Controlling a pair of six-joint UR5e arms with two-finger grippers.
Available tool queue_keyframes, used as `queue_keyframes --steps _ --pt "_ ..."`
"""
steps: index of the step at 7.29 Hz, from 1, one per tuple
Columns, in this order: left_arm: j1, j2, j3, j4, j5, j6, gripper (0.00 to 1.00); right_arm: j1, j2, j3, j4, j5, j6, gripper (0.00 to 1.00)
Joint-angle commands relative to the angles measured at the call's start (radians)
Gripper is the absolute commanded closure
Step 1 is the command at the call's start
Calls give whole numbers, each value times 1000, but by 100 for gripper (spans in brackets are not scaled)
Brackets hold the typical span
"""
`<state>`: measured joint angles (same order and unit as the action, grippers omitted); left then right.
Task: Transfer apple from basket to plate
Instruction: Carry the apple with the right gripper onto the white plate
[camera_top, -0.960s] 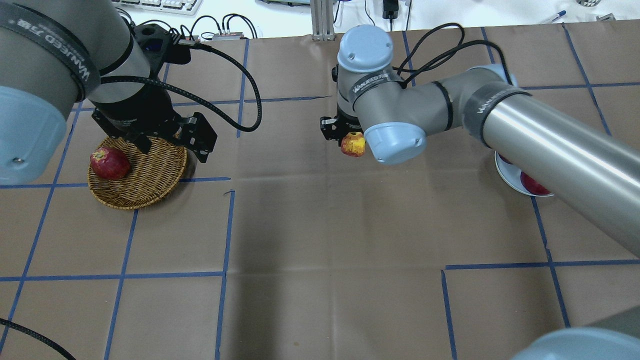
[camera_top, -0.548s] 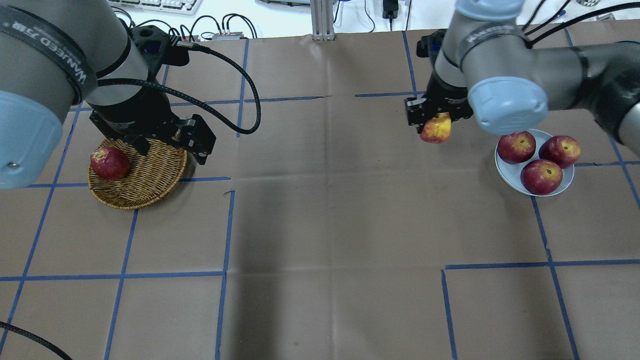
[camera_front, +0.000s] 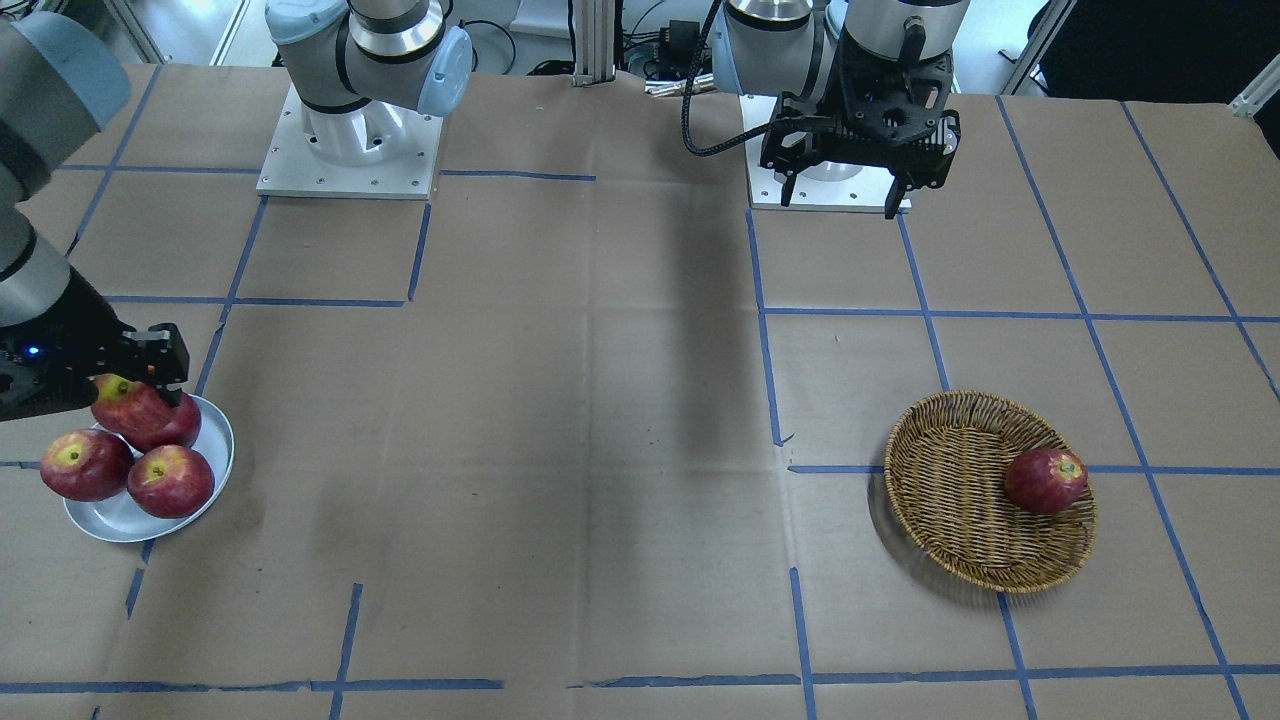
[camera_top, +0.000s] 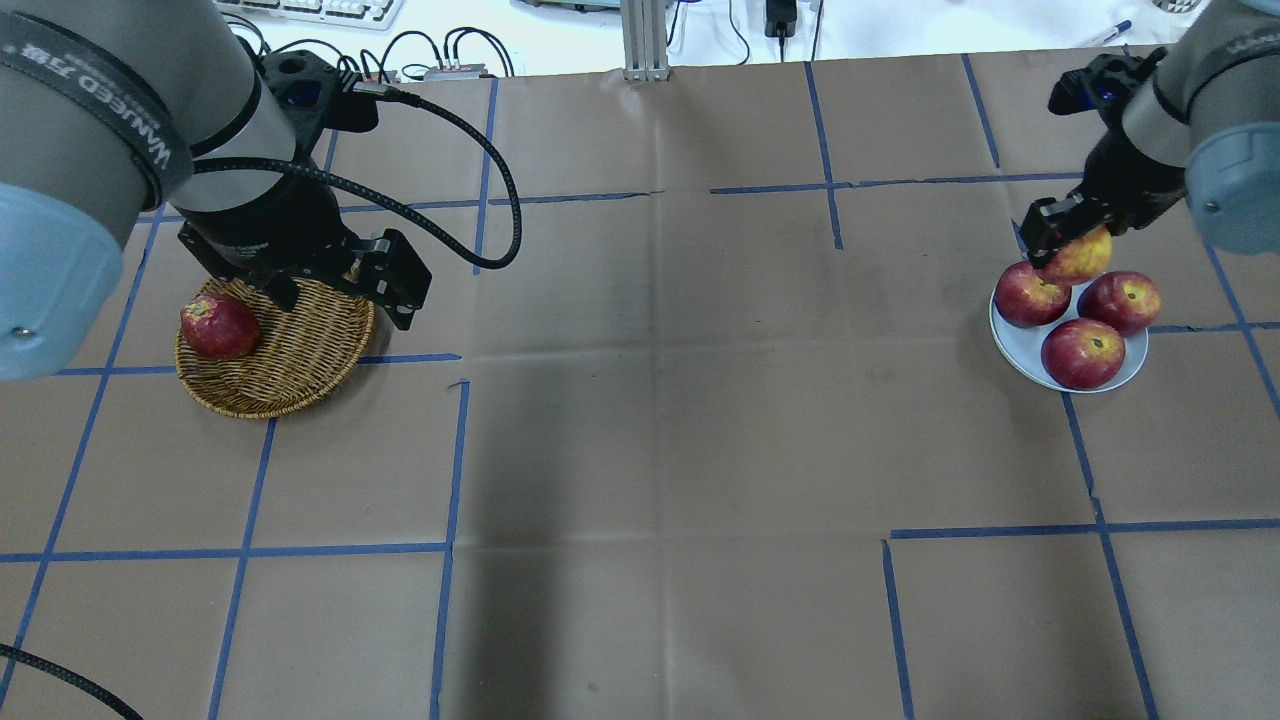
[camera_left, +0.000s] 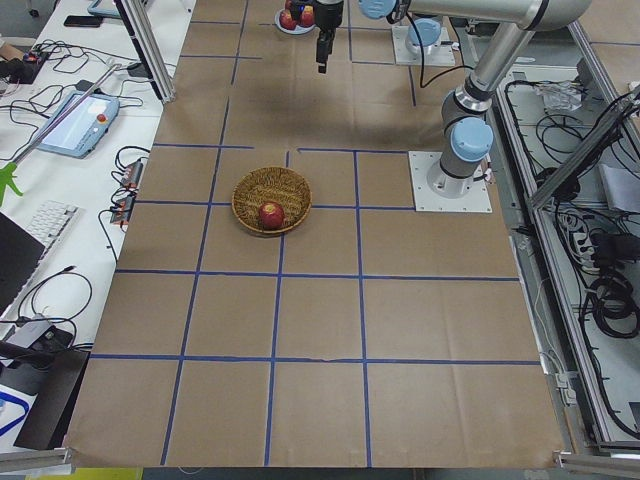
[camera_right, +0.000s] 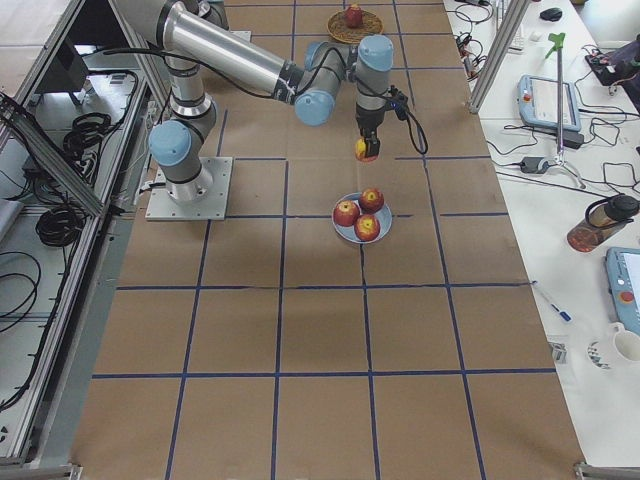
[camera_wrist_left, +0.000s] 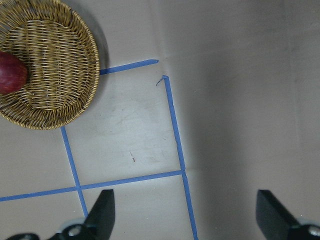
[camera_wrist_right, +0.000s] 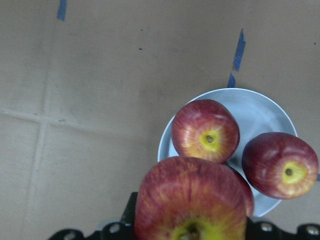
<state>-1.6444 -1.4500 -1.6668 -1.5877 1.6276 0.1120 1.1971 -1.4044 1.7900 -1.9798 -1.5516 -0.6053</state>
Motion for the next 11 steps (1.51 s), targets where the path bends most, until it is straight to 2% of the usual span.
queue_keyframes --steps 1,3,7,8,9,11 --pt "0 2 1 0 0 0 1 -85 45 49 -98 13 -111 53" --pt "0 0 2 0 0 -3 1 -91 96 49 -123 16 -139 53" --pt "0 2 1 0 0 -2 1 -93 116 49 -145 15 -145 52" --pt "-2 2 1 0 0 -2 1 -93 119 48 -148 15 -146 34" --pt "0 2 1 0 0 -2 1 -93 117 48 -149 12 -143 0" --pt "-2 2 1 0 0 -2 1 -91 107 37 -148 4 -137 0"
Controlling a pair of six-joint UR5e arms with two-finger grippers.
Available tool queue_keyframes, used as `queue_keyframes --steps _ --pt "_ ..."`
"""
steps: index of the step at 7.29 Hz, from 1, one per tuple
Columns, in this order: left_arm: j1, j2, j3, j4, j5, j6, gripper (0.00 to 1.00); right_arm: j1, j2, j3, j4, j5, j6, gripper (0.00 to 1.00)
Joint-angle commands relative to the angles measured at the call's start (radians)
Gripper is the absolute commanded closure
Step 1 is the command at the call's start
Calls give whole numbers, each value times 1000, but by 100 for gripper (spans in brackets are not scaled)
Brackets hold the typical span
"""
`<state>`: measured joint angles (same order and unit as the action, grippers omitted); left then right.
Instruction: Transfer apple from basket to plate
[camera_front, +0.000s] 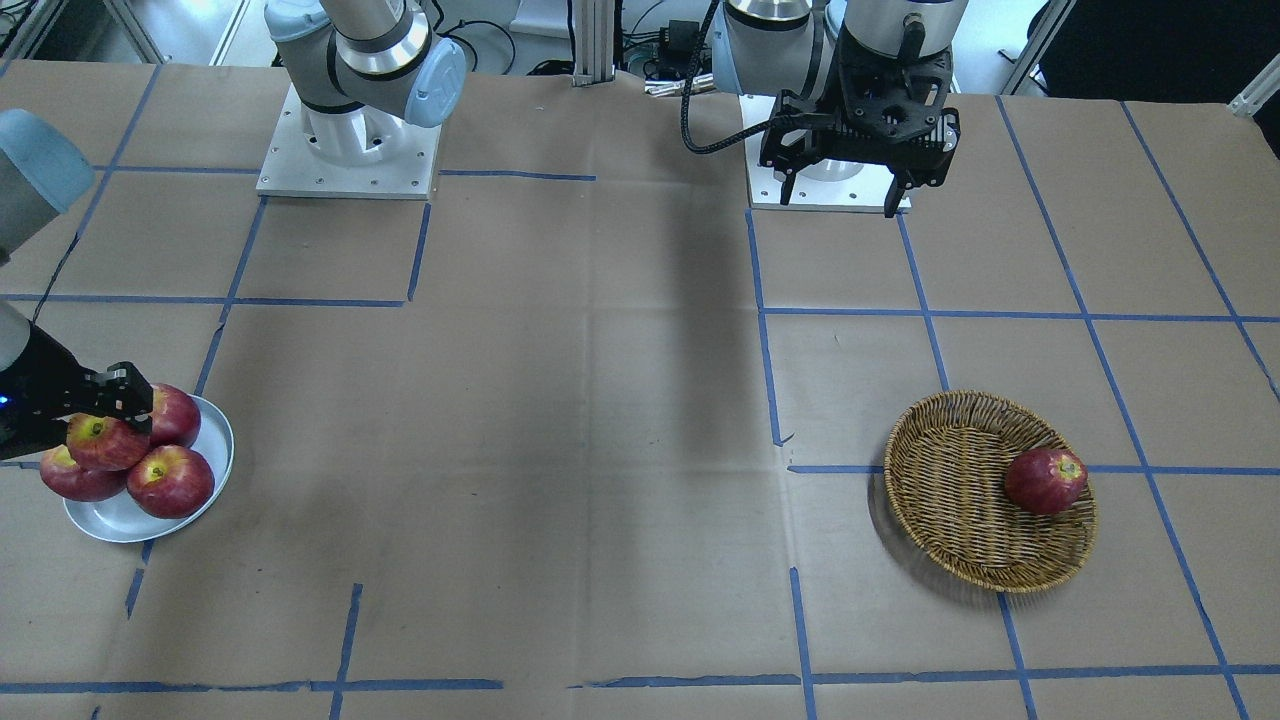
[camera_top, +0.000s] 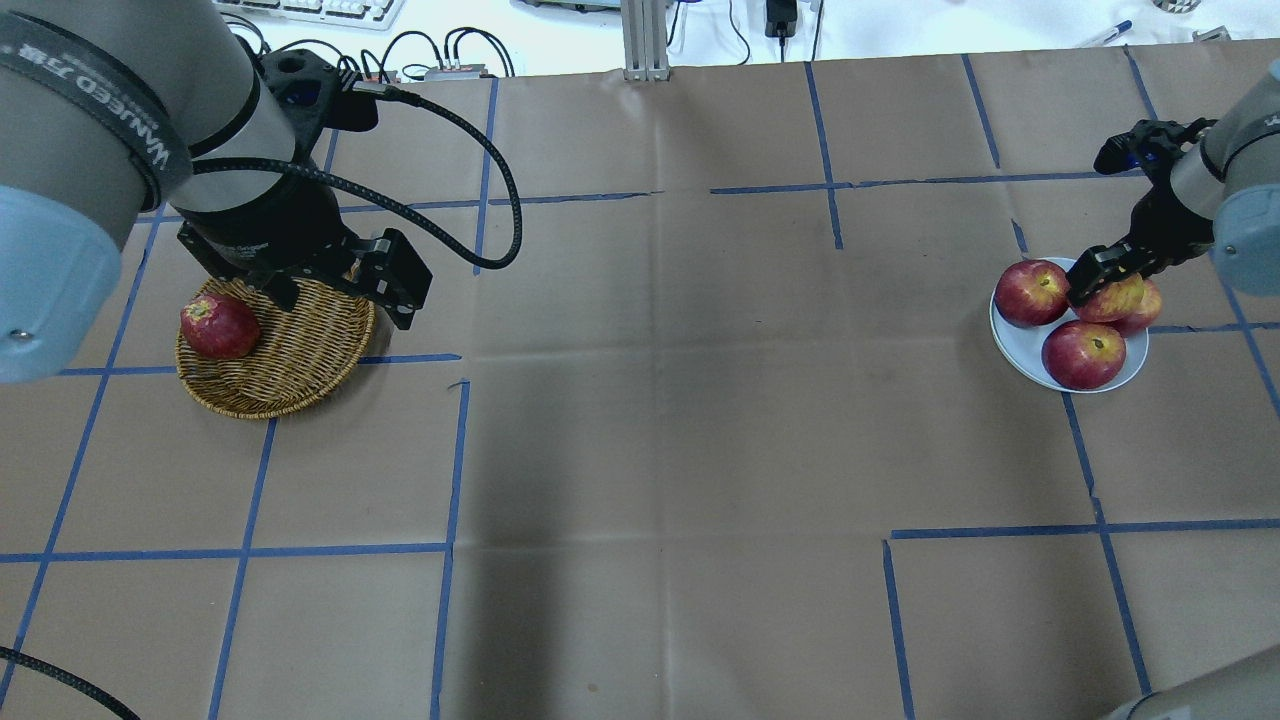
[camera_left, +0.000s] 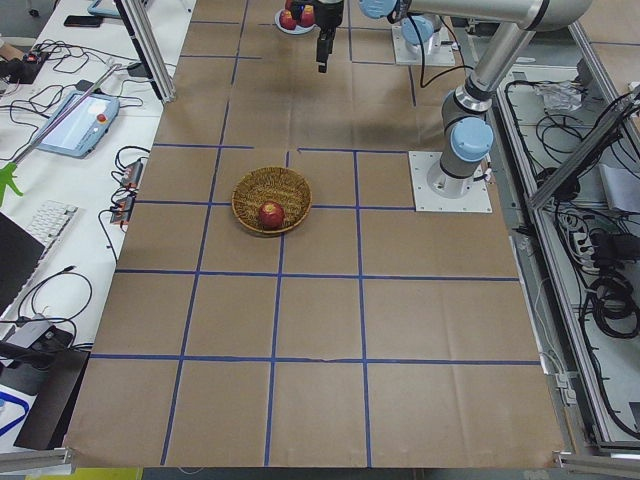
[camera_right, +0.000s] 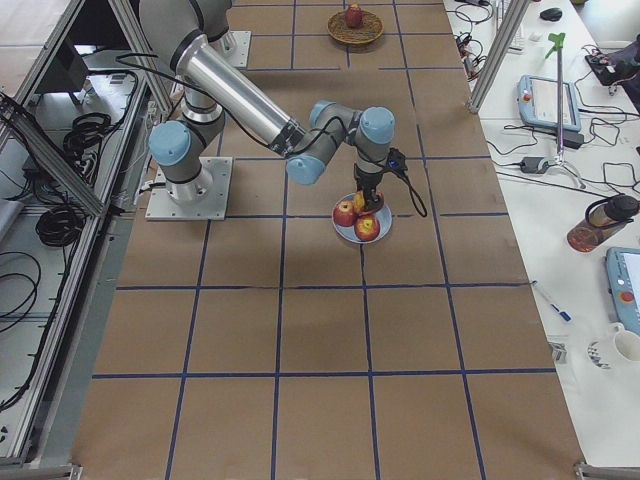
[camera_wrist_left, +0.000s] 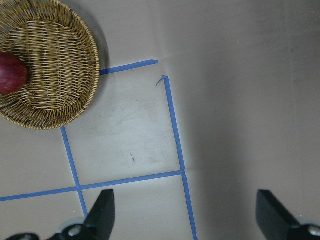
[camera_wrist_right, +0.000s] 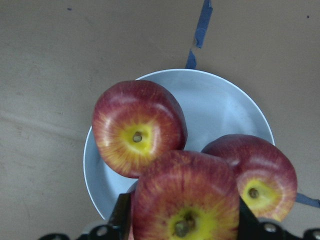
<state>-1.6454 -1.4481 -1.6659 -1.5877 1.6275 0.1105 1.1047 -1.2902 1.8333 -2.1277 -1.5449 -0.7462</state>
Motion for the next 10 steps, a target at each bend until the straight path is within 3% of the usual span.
queue_keyframes --steps 1,3,5,6,8,9,10 --pt "-1 0 0 0 0 0 1 6 -24 -9 3 3 8 0" --pt "-1 -1 0 0 0 0 1 61 -134 -6 60 5 57 0" --pt "3 -1 0 0 0 0 1 189 -243 -18 187 3 253 0" --pt "6 0 -2 0 -3 -5 1 254 -265 -57 315 6 456 0" --pt "6 0 -2 0 -8 -14 1 416 -268 -205 517 -3 687 0" --pt "7 0 -3 0 -38 -15 1 450 -270 -265 619 3 724 0" --pt "10 0 -3 -5 -57 -15 1 452 -268 -279 638 -9 726 0"
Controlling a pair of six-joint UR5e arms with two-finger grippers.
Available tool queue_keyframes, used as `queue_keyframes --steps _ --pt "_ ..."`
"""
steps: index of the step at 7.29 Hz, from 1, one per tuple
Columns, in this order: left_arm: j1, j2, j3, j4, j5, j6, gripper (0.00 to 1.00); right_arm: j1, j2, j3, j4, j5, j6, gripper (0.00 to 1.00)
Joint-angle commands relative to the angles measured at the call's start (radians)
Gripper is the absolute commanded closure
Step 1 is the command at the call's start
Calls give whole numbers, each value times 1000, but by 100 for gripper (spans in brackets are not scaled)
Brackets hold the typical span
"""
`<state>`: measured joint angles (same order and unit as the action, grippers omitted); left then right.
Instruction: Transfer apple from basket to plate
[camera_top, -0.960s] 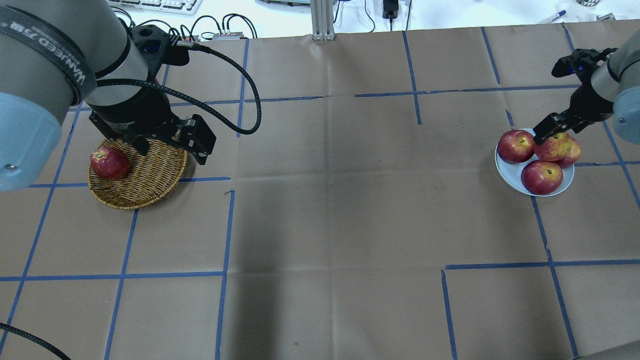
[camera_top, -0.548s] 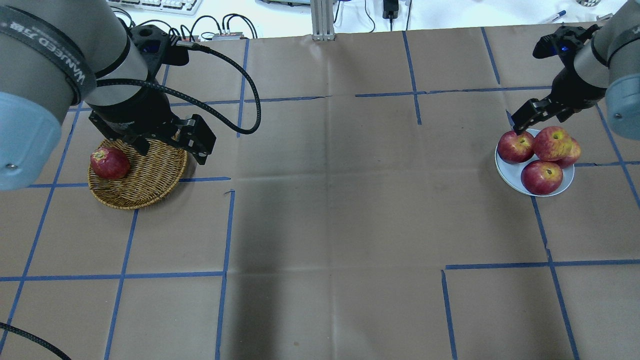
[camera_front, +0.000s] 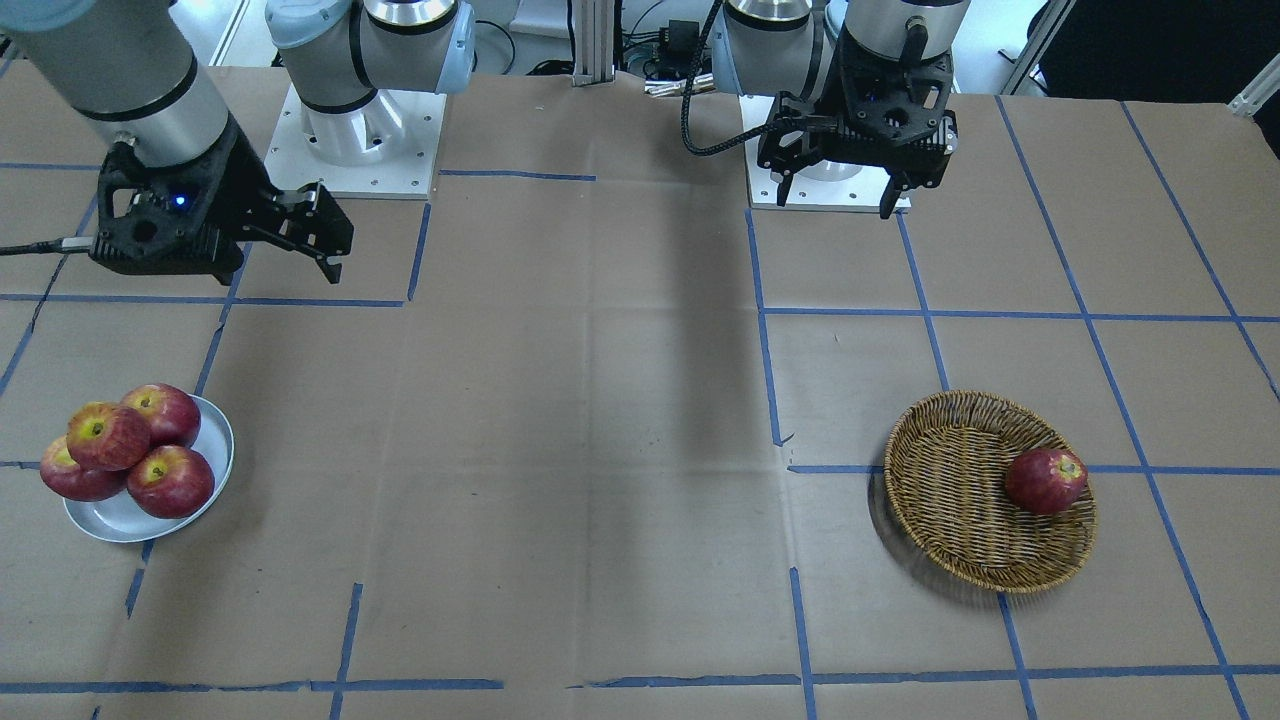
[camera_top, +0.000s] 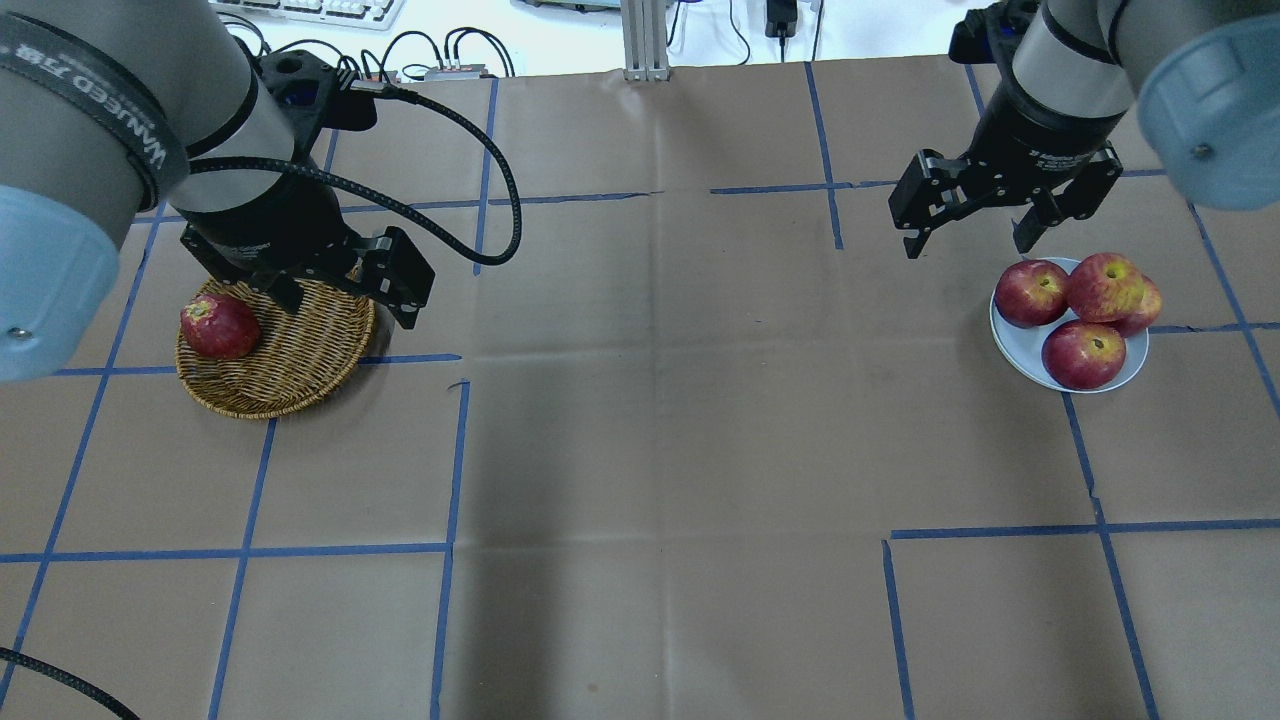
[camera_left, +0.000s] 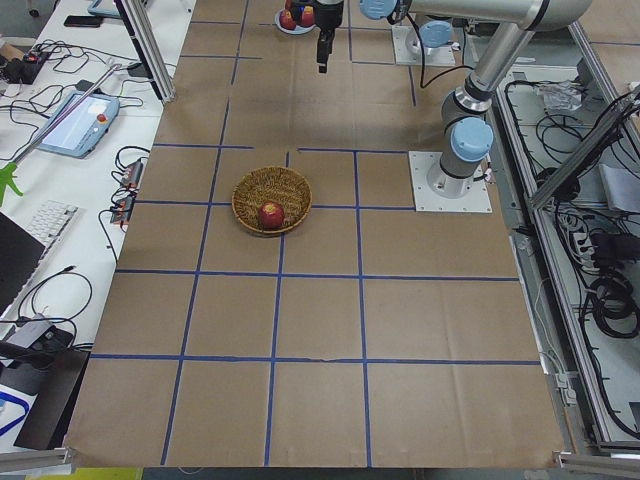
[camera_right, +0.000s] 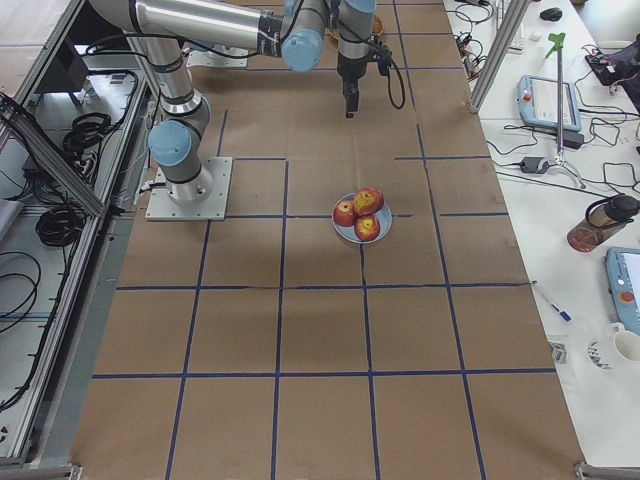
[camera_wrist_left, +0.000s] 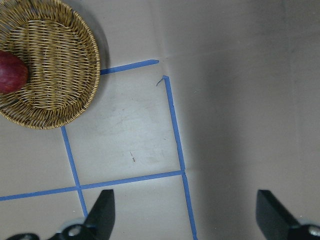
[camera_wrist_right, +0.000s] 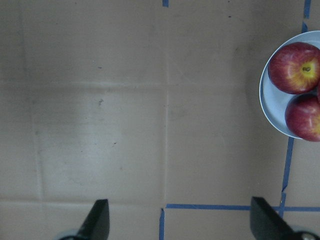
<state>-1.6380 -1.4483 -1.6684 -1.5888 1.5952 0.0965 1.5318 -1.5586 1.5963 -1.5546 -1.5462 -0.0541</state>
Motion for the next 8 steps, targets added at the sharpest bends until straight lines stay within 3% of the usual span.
queue_keyframes --steps 1,8 --pt "4 2 1 -7 -23 -1 1 25 0 -39 57 -8 31 0" --pt "23 17 9 -54 -18 11 1 25 0 -36 53 -9 20 0"
